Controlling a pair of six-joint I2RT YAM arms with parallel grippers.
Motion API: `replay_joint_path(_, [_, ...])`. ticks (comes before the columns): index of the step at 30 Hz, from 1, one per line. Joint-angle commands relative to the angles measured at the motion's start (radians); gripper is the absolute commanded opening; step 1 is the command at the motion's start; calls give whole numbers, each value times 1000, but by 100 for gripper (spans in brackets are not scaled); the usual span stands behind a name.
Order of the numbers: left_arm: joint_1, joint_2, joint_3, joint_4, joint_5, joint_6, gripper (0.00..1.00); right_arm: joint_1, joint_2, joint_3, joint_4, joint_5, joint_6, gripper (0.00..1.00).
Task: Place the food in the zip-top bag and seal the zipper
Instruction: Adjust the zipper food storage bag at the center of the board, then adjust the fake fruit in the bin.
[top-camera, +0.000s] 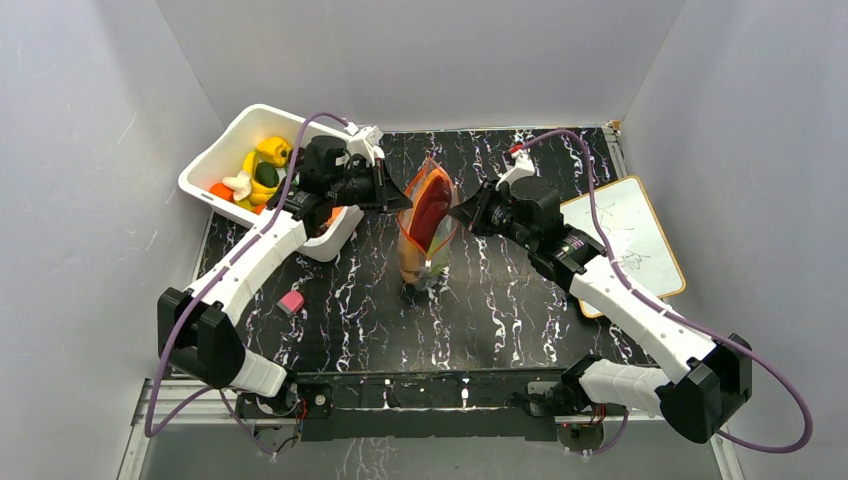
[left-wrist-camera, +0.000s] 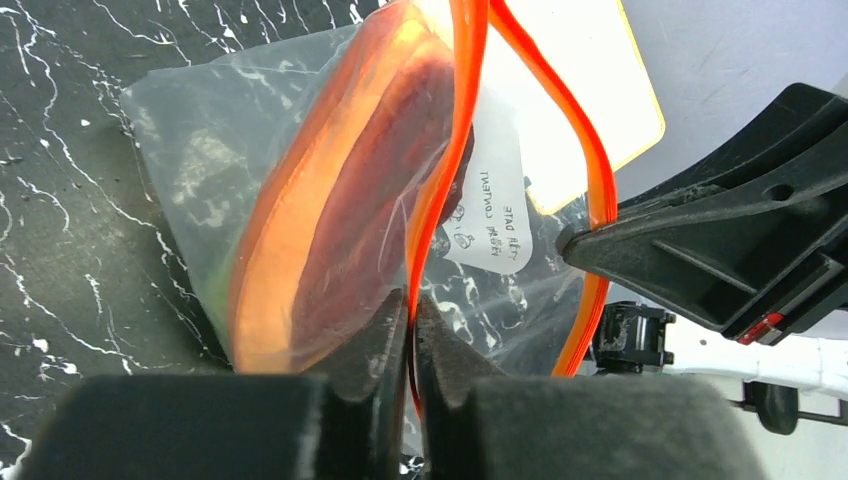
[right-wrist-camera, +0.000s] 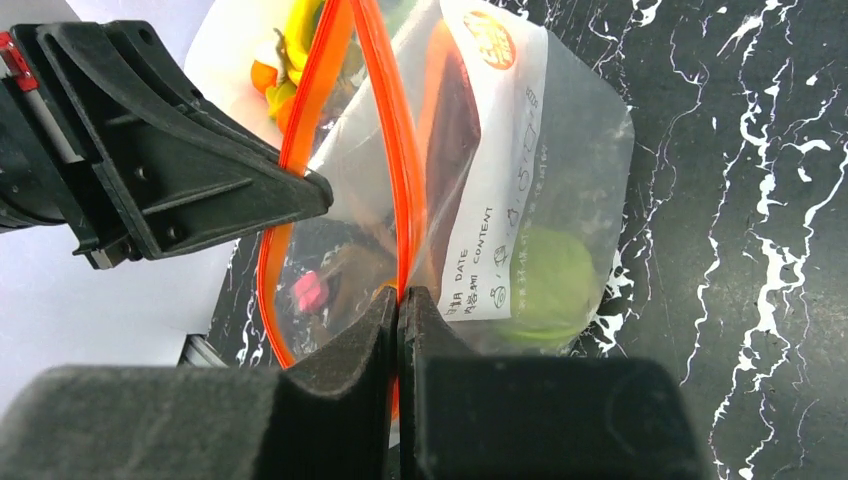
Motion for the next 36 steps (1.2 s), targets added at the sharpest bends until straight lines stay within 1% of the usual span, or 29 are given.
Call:
replay_joint_path(1, [-3,-6,38,-31,-8,15,11,2,-13,-1,108,-16,2,0])
replay_joint_path(3, [-3,-10,43,-44,-22,22,27,2,-12,-7,120,-20,14,0])
replay_joint_path(5, [-3,-14,65,-74,-61,53,40,1,-3,4,124,-26,23,0])
replay_joint_path(9, [-3,-15,115,-148,-180,108,58,2,17,35,125,-36,20,0])
replay_joint_path(12, [-3,-1,176,-204,-245,142,68,2,21,47,122,-41,13,0])
replay_joint_path(13, [-2,3,197,-223,-264,152,73,2,22,50,118,-43,13,0])
replay_joint_path(14, [-2,4,218,-239,-285,159,83,2,24,58,110,-44,8,0])
replay_joint_path(16, [-2,3,248,-262,-338,171,90,1,24,69,84,-40,-4,0])
replay_joint_path(22, [23,28,309,-320,-503,241,98,2,12,81,54,-8,-38,0])
replay_joint_path(25, [79,64,325,-342,-517,274,98,2,15,91,55,-9,-51,0])
replay_joint_path(28, [167,90,300,-307,-497,285,98,2,16,92,71,-15,-56,0])
replay_joint_path(30, [235,114,293,-281,-502,297,97,2,16,96,78,-16,-56,0])
replay_joint_path(32, [288,150,300,-262,-506,296,93,2,23,101,83,-22,-57,0])
replay_joint_path(34, [330,192,312,-253,-493,291,88,2,38,110,82,-26,-58,0])
replay_joint_path(36, [355,224,309,-233,-497,299,86,2,51,125,75,-33,-63,0])
